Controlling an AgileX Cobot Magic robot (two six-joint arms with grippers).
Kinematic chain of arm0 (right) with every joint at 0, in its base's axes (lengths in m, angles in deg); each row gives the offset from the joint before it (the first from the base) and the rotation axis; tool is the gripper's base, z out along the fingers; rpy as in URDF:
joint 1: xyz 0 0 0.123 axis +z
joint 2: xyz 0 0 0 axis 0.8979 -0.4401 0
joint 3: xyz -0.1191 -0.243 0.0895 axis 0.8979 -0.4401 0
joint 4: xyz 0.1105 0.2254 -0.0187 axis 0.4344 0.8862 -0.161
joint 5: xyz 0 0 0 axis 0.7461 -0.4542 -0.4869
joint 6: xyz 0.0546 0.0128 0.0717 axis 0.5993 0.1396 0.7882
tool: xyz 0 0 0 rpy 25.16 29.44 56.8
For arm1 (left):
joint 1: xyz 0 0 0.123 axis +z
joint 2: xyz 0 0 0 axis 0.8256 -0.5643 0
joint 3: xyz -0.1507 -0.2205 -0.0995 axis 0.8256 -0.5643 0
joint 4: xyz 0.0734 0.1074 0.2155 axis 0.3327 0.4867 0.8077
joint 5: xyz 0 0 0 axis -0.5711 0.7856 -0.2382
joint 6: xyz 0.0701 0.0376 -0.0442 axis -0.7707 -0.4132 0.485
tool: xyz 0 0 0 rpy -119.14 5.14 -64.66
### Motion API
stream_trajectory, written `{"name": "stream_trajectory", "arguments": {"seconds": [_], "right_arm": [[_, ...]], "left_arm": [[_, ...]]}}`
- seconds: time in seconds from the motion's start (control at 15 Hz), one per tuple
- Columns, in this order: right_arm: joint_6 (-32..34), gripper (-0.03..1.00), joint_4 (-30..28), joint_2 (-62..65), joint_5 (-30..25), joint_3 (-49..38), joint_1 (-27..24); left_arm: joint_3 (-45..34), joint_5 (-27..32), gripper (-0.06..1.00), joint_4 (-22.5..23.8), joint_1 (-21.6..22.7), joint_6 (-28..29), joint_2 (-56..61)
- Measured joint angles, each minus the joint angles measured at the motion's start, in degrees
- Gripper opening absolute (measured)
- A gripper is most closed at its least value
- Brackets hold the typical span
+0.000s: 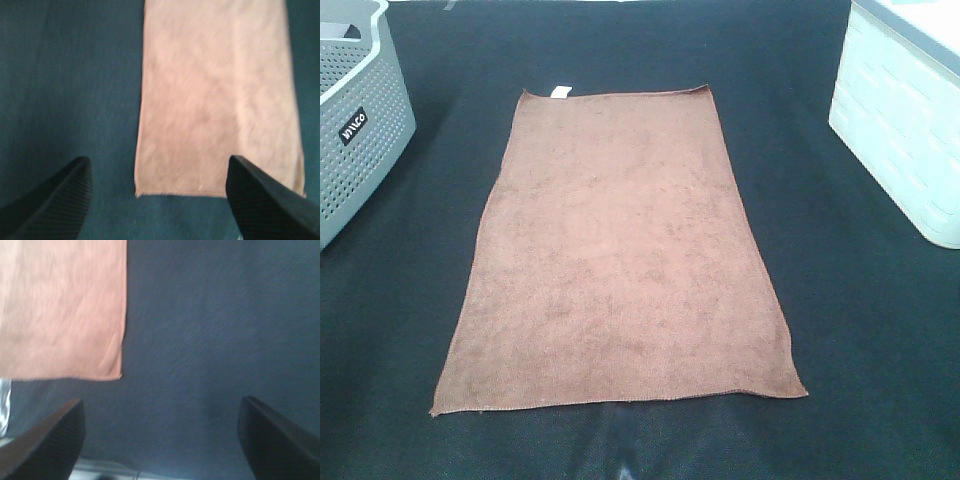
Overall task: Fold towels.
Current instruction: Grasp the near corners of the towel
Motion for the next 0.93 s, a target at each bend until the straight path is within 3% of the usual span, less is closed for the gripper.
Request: {"name": "stream_trajectory", "arguments": {"seconds": [0.2,0.53,0.73,0.8,0.93], "right_arm": [[-9.17,0.78,8.77,-13.12,3.38,0.0,0.0],[-27.9,0.78,27.62,-32.2,8.31,0.06,0.0],[-39.59,0.76,39.02,-40.22,8.71,0.06,0.0],[-39.59,0.76,39.02,-40.22,8.71,0.06,0.0],[-46.41,0.75,45.09,-45.38,8.82,0.11,0.0]], "left_arm": [[0.69,0.46,0.71,-7.85,0.0,-8.82,-12.95],[0.8,0.86,0.71,-27.67,0.0,-33.75,-29.97],[0.86,1.03,0.71,-33.0,0.0,-41.31,-36.67],[0.86,1.03,0.71,-33.0,0.0,-41.31,-36.67],[0.92,1.6,0.71,-36.9,0.0,-45.89,-41.25]]}}
